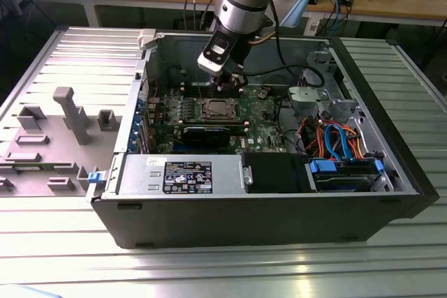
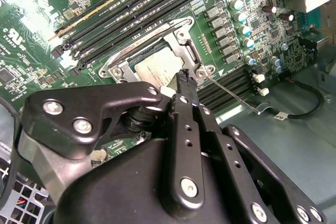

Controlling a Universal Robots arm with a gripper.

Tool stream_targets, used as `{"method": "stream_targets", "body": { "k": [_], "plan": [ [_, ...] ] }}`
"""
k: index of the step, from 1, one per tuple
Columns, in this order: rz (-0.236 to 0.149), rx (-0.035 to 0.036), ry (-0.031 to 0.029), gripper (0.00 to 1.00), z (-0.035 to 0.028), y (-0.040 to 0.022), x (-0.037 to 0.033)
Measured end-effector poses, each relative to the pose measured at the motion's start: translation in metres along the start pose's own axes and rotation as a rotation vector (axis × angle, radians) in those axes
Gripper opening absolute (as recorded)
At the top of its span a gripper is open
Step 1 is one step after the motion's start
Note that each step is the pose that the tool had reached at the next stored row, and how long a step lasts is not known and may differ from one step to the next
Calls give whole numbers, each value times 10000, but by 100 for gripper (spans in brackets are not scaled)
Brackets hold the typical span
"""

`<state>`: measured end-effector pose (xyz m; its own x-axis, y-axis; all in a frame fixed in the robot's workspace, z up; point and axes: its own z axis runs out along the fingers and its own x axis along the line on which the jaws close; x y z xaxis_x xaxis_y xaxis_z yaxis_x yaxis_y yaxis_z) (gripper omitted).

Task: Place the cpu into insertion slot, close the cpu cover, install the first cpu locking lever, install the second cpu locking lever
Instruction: 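Install the first cpu locking lever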

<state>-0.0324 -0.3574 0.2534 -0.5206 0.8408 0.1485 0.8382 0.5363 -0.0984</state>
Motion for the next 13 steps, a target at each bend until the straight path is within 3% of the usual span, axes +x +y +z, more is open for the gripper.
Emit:
{"method": "stream_targets", "body": {
  "k": [13],
  "plan": [
    [-69, 10, -7, 11, 0, 0, 0]
  ]
}}
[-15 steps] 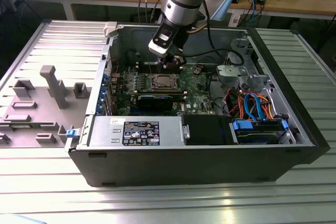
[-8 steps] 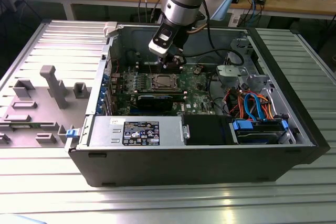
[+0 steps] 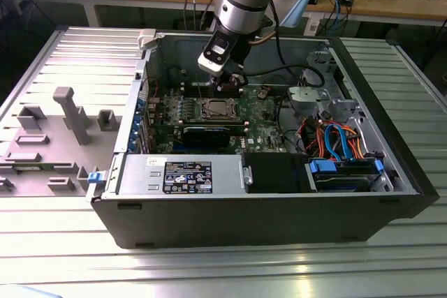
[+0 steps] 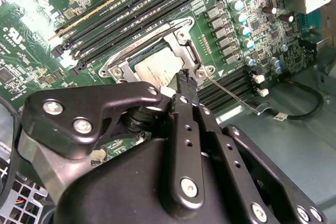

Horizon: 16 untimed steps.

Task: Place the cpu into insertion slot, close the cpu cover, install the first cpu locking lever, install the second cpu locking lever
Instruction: 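Install the first cpu locking lever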

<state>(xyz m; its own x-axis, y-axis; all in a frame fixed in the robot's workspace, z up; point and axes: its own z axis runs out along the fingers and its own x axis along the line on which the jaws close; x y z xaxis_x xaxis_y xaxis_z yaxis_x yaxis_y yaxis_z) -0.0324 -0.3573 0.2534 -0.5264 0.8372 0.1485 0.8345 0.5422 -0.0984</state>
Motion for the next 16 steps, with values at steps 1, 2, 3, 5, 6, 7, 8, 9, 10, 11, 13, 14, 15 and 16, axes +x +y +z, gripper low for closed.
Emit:
{"method": "stream_targets", "body": {
  "k": [1, 2, 3, 5, 6, 7, 8, 9, 10, 11, 13, 14, 15, 16],
  "plan": [
    [-4, 1, -1, 11, 0, 0, 0],
    [-10, 2, -1, 11, 0, 0, 0],
    [-13, 2, -1, 11, 0, 0, 0],
    [-25, 4, -2, 11, 0, 0, 0],
    [-30, 4, -3, 11, 0, 0, 0],
    [-34, 5, -3, 11, 0, 0, 0],
    [-40, 6, -4, 11, 0, 0, 0],
    [-44, 6, -4, 11, 0, 0, 0],
    [-51, 8, -5, 11, 0, 0, 0],
    [-57, 8, -6, 11, 0, 0, 0],
    [-66, 10, -7, 11, 0, 0, 0],
    [-70, 11, -7, 11, 0, 0, 0],
    [-77, 12, -8, 11, 0, 0, 0],
    [-80, 12, -8, 11, 0, 0, 0]
  ]
}}
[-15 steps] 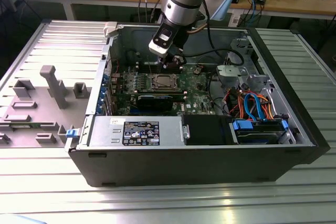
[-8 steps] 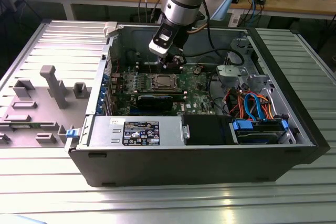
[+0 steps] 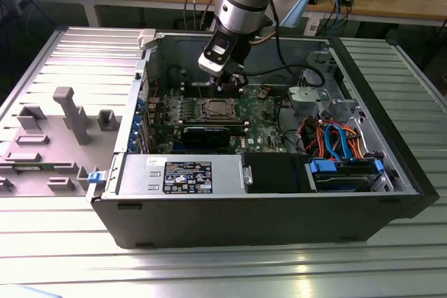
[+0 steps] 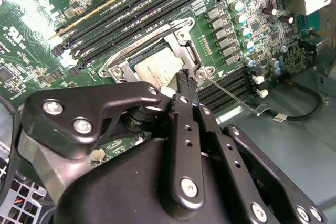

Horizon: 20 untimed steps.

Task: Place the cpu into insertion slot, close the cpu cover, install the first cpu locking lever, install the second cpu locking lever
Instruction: 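Install the first cpu locking lever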

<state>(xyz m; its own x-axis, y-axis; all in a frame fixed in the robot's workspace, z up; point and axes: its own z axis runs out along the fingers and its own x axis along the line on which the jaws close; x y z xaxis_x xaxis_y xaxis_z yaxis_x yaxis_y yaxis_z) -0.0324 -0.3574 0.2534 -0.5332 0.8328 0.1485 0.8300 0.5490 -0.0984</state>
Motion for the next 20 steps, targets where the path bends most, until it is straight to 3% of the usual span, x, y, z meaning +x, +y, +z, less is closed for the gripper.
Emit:
{"method": "stream_targets", "body": {
  "k": [20],
  "plan": [
    [-243, 24, -5, 11, 0, -1, -2]
  ]
}}
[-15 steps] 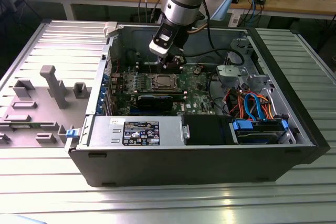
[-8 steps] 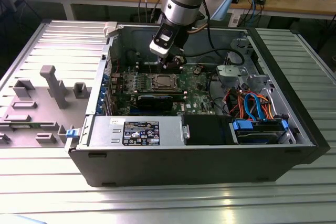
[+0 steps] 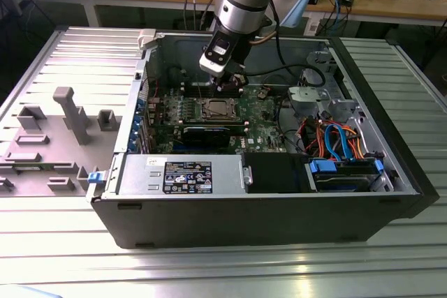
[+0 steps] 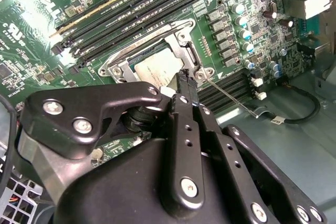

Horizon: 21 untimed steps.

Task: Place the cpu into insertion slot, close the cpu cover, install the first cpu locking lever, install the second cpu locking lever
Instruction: 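Install the first cpu locking lever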

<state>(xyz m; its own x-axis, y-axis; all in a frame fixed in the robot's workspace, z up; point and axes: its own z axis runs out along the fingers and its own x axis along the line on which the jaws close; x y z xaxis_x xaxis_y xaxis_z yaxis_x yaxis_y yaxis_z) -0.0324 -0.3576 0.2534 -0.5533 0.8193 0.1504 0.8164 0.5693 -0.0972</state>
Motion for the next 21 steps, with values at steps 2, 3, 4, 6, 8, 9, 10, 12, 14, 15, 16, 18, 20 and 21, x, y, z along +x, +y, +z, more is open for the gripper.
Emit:
{"method": "stream_targets", "body": {
  "k": [2, 3, 4, 6, 8, 9, 10, 12, 14, 15, 16, 18, 20, 21],
  "plan": [
    [-13, 1, -1, 11, 0, 0, 0],
    [-21, 2, -2, 11, 0, 0, 0],
    [-27, 3, -2, 11, 0, 0, 0],
    [-45, 5, -3, 11, 0, 0, 0],
    [-61, 7, -3, 11, 0, 0, 0],
    [-74, 9, -4, 11, 0, 0, 0],
    [-85, 10, -4, 11, 0, 0, 0],
    [-102, 12, -4, 11, 0, 0, 0],
    [-114, 13, -5, 11, 0, 0, 0],
    [-119, 13, -5, 11, 0, 0, 0],
    [-128, 15, -5, 11, 0, 0, 0],
    [-138, 16, -6, 11, 0, 0, 0],
    [-162, 18, -7, 11, 0, 0, 0],
    [-171, 19, -8, 11, 0, 0, 0]
  ]
}}
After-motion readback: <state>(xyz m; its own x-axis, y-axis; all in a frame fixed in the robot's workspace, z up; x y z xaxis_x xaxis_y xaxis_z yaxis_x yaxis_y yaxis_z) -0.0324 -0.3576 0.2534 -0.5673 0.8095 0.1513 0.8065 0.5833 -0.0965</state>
